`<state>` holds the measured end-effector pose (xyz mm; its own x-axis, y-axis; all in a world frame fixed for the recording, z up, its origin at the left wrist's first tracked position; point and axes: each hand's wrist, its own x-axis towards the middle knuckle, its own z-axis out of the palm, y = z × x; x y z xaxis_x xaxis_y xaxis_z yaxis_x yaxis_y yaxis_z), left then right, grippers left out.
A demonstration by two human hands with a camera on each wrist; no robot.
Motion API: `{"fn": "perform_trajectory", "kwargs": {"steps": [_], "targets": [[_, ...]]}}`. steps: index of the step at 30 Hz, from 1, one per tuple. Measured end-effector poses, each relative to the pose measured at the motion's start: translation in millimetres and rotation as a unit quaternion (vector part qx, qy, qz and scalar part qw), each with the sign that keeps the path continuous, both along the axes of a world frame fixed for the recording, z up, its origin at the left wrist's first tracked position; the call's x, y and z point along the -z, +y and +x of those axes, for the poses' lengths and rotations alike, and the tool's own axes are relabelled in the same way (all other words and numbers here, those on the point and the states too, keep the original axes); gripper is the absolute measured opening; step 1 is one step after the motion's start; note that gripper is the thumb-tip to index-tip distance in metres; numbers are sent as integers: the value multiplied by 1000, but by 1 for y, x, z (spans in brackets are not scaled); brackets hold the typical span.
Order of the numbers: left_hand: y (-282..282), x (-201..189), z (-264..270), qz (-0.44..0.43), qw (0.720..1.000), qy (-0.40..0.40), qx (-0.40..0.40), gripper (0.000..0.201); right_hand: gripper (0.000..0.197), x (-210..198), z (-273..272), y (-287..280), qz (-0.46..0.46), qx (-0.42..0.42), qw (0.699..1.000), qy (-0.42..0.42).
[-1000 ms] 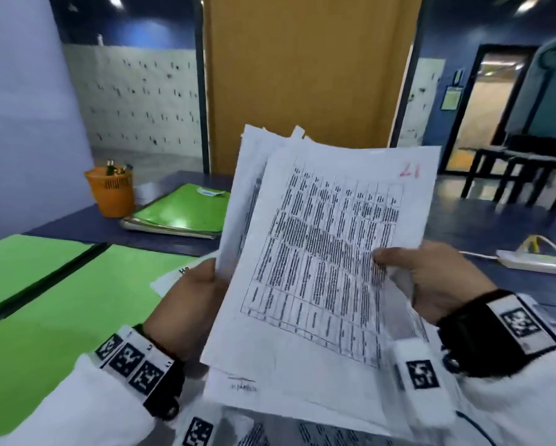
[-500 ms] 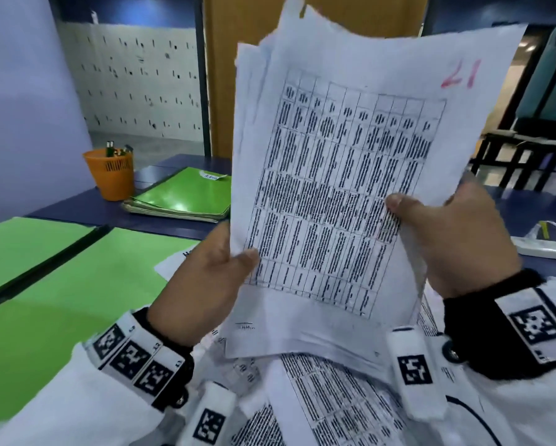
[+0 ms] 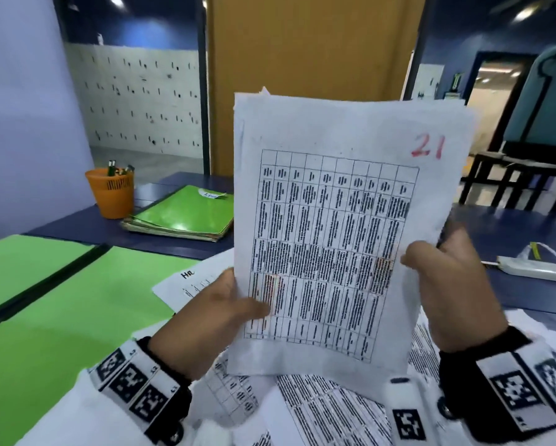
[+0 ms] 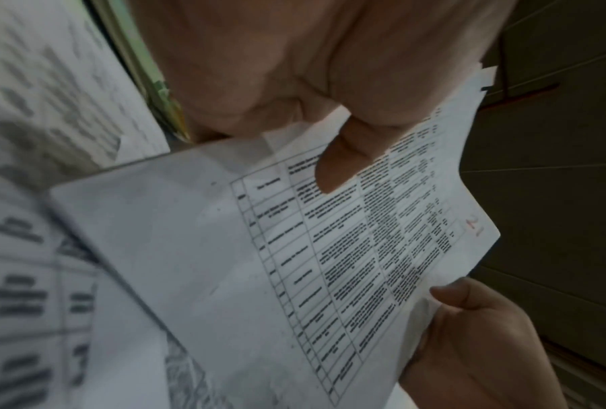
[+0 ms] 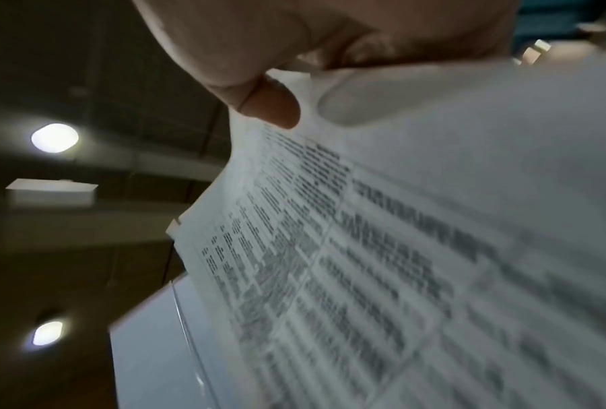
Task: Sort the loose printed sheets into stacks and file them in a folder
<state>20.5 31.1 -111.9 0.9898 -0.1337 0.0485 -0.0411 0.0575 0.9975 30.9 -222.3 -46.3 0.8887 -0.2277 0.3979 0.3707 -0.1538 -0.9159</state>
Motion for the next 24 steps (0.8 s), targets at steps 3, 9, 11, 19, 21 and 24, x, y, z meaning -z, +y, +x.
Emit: {"fn": "perform_trajectory", "kwargs": {"steps": [3,9,11,19,21,24], "targets": [[-1,11,4,6,1000,23,0,62,14,18,-5,1,25,-14,998,62],[-11,15,0,1,999,-11,-51,55,26,27,-9,6,-18,-2,999,43],[-13,9,-4,29,995,-59,-77,47,28,23,-12,7,-20,0,1000,22],[-9,13,2,21,996,-13,-88,47,33,48,2,12,-5,-25,997,78],[-6,18,6,18,996,12,-86,43,29,63,8,13,6,-24,991,132],[-6,21,11,20,996,28,-81,38,16,70,12,13,-17,-14,987,161]]}}
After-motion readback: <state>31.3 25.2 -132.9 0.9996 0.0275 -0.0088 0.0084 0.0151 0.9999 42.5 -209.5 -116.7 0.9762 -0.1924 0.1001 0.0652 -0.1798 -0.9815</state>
